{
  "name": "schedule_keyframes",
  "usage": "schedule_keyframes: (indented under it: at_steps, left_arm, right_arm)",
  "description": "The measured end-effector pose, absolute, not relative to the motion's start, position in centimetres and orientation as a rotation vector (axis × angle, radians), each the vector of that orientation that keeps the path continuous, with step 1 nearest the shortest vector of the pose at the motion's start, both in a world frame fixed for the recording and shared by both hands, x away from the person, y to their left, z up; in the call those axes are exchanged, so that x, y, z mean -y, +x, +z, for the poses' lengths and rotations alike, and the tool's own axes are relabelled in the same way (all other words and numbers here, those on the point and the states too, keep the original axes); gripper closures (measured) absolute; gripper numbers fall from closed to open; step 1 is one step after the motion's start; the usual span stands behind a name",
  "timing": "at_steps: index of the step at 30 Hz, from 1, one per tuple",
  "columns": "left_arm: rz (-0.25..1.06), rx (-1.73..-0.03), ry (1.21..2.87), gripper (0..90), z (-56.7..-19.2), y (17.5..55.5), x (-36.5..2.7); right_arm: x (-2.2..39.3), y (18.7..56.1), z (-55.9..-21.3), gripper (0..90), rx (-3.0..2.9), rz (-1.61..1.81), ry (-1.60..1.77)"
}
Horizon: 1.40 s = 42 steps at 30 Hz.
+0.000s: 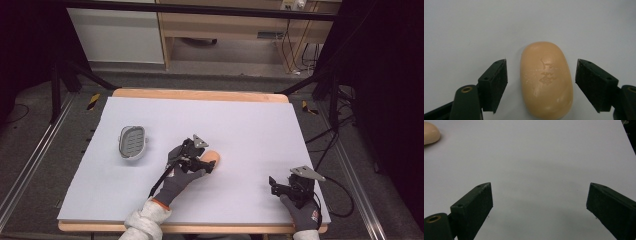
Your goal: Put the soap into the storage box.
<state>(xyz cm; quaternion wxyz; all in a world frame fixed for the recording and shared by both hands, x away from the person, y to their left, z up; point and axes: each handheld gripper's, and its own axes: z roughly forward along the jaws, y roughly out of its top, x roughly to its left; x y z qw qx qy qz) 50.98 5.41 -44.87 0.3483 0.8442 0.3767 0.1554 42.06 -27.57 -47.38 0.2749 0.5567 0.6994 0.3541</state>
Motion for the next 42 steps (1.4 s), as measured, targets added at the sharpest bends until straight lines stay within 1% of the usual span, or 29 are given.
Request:
schedule_keyframes:
  at_steps: [12, 25, 30, 42]
  left_arm:
    - [0.390, -0.997, 2.239, 24.7, -45.9, 51.6, -4.3]
    - [0.364, -1.024, 2.283, 27.9, -47.1, 52.1, -3.7]
    - [0.368, -1.036, 2.281, 30.1, -47.1, 52.1, -3.5]
    - [0.362, -1.028, 2.272, 31.0, -46.6, 51.7, -3.6]
  right_arm:
    - [27.5, 42.1, -47.4, 7.0, -1.889, 0.950, 1.499]
    - [27.5, 42.1, -47.5, 7.0, -1.895, 0.949, 1.501]
    - [27.5, 42.2, -47.5, 7.0, -1.895, 0.950, 1.500]
    - [27.5, 42.2, -47.5, 7.0, -1.895, 0.950, 1.501]
